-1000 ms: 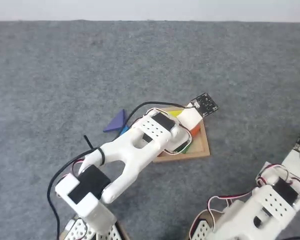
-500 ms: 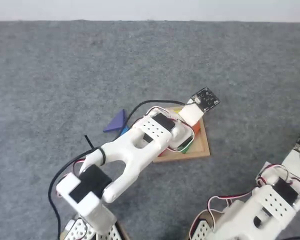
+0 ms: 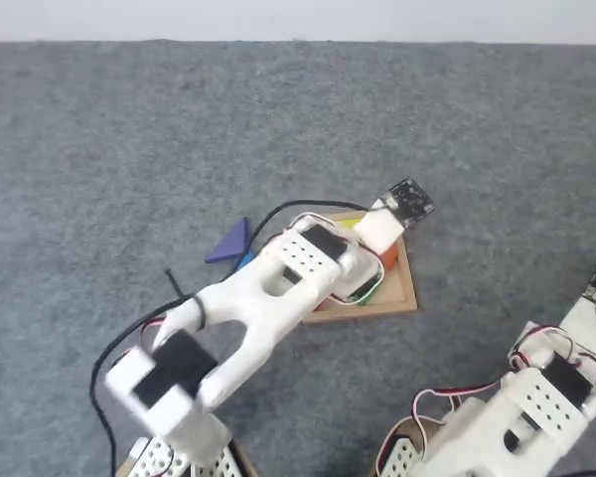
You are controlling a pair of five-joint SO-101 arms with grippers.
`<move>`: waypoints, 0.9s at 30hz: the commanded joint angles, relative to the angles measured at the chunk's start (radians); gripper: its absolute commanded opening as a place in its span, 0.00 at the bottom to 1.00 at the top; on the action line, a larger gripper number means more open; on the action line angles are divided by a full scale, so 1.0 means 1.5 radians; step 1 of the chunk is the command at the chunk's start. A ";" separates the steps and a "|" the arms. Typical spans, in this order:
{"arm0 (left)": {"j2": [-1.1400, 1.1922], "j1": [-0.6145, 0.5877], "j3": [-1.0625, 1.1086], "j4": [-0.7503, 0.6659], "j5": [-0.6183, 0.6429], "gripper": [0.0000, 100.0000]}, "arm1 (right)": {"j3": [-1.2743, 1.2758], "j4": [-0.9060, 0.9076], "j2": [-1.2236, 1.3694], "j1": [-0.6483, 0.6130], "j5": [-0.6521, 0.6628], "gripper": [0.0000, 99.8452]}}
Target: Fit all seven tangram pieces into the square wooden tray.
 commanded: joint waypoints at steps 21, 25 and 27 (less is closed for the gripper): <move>-0.273 -0.610 0.018 0.289 -0.367 0.16 | -0.192 0.008 0.175 0.160 0.093 0.09; -0.274 -0.580 0.037 0.285 -0.387 0.16 | -0.264 -0.004 0.299 0.275 0.129 0.09; -0.274 -0.545 0.061 0.258 -0.385 0.16 | -0.271 -0.008 0.346 0.281 0.141 0.09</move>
